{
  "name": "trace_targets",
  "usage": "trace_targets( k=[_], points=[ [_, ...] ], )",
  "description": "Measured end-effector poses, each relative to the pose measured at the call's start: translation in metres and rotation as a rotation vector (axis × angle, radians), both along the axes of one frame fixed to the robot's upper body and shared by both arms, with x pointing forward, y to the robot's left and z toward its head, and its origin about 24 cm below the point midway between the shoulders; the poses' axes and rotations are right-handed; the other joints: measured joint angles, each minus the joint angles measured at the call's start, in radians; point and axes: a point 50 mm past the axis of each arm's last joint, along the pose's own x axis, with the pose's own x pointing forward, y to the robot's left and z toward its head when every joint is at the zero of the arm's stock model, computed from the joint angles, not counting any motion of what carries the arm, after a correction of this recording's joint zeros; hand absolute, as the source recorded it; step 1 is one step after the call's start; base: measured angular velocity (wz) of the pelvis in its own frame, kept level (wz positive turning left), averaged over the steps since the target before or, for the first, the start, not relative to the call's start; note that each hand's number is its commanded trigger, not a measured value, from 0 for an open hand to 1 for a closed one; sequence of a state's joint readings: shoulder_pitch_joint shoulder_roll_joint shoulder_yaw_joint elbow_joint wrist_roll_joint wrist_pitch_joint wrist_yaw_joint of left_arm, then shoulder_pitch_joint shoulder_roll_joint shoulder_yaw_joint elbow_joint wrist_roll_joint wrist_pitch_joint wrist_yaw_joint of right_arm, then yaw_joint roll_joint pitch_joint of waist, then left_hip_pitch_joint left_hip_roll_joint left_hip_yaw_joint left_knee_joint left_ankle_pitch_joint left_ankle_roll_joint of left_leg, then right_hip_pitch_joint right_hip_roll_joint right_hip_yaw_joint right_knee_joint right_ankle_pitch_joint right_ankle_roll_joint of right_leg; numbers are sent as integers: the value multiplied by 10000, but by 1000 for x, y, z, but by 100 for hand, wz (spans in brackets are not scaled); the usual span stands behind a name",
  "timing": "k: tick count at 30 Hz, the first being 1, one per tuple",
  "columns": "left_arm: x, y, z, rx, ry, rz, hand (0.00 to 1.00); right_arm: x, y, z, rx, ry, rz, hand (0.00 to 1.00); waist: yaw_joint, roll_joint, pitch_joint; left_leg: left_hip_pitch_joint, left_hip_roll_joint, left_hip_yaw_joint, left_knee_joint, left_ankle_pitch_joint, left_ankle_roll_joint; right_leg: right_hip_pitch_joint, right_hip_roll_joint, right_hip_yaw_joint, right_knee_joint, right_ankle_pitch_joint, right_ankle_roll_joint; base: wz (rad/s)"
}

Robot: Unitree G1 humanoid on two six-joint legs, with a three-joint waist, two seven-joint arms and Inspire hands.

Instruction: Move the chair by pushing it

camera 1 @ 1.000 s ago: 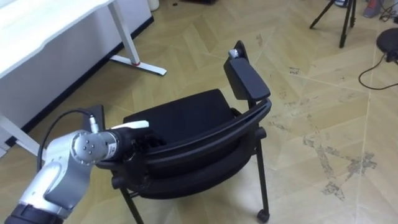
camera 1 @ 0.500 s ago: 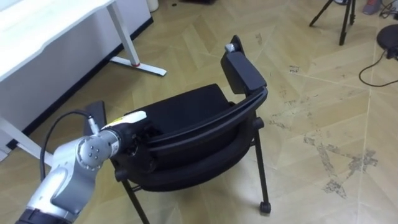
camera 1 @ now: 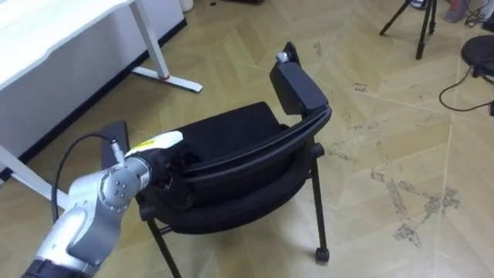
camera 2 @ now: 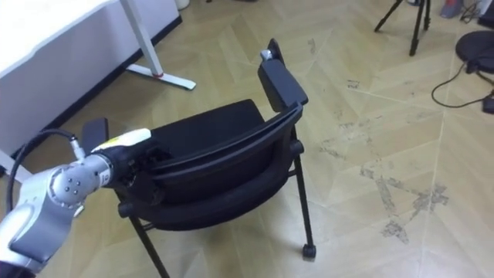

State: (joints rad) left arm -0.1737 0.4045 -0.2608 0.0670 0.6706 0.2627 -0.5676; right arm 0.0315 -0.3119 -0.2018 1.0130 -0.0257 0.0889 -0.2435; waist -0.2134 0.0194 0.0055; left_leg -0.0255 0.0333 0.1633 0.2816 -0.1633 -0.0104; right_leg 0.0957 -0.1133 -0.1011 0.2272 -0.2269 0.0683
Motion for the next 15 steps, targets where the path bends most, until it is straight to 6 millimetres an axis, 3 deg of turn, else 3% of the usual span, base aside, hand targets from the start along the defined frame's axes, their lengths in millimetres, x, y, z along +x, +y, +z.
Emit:
trace_targets(
  k=[2,6,11,15],
  points=[
    [0,0,2,59,-86,-55,100,25,-15,24,-1342,-562,1310,0,35,-35,-7,-73,1,20,33,-8,11,-104,-1,50,67,2,4,-2],
    [1,1,5,89,-232,-94,100,65,-23,69,-3190,-1907,2953,0,104,-116,-6,-194,8,25,95,-6,11,-299,-5,86,239,-11,8,-1],
    [3,-1,10,205,-511,-457,100,106,-7,123,-5695,-3300,5204,0,359,-298,2,-170,7,42,92,-6,11,-311,-11,106,265,-25,9,0],
    [4,-2,11,81,-595,-602,100,129,12,148,-7023,-3856,6551,0,563,-340,21,-170,11,48,88,-7,11,-322,-9,110,264,-25,9,0]
  ],
)
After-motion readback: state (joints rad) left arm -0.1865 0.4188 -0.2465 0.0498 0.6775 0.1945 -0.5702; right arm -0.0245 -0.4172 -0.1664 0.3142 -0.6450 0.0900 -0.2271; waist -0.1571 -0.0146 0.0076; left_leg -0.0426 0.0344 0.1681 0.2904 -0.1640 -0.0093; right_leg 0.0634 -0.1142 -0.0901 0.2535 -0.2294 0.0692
